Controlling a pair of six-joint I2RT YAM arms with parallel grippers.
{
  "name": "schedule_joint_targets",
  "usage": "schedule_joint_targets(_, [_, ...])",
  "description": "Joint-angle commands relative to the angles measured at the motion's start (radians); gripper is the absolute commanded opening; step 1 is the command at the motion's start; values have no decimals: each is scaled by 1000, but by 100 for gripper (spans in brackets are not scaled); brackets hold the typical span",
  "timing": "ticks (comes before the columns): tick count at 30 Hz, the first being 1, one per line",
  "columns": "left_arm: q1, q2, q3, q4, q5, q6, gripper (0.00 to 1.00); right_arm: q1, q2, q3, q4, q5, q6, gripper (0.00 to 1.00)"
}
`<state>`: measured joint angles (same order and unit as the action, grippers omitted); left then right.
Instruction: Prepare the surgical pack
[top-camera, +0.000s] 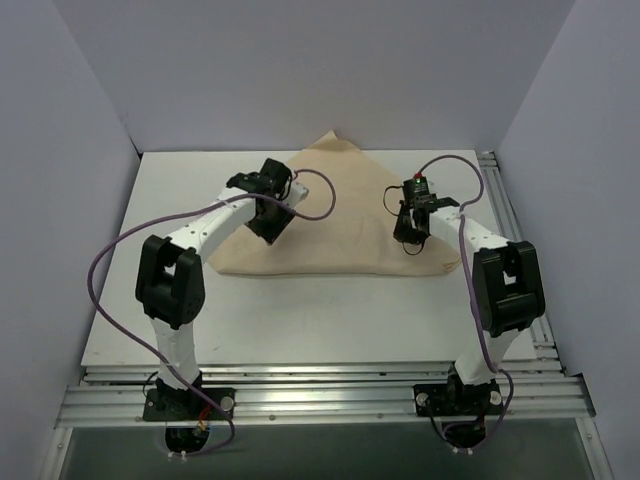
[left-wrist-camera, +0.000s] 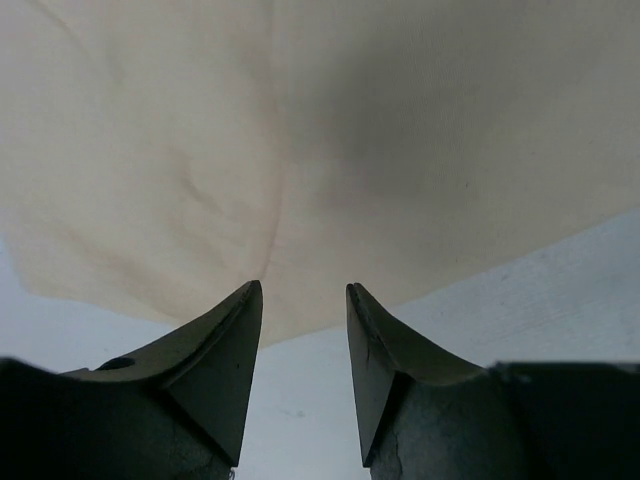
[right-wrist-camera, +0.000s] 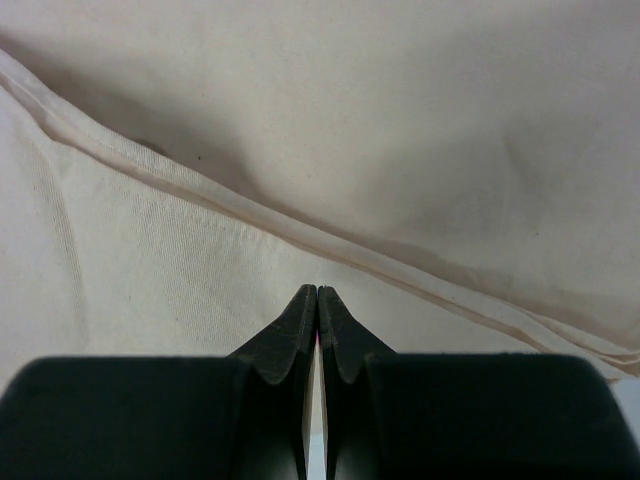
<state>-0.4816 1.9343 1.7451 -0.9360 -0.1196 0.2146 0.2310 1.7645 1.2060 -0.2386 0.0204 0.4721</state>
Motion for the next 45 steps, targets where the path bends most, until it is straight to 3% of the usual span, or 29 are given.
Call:
schedule_joint_targets(1, [-6, 28, -113, -15, 49, -17, 48, 14, 0, -20, -7, -10, -6, 0])
schedule_joint_targets(11, [-12, 175, -170, 169, 115, -101, 47, 14, -14, -68, 7, 1, 71, 0])
schedule_joint_targets(15, [3, 141, -194, 220, 104, -89, 48, 16, -25, -79, 25, 6, 92, 0])
schedule_joint_targets(24, [6, 28, -205, 157, -41, -73, 49, 16, -42, -19, -19, 15, 42, 0])
schedule_joint_targets(29, [17, -24, -304, 163, -104, -66, 49, 14, -53, -26, -25, -10, 11, 0])
schedule_joint_targets(35, [89, -15, -345, 186, -83, -101, 49, 13, -60, -83, 1, -10, 13, 0])
schedule_joint_targets(45, [109, 17, -398, 278, -71, -61, 49, 14, -56, -109, 33, -1, 63, 0])
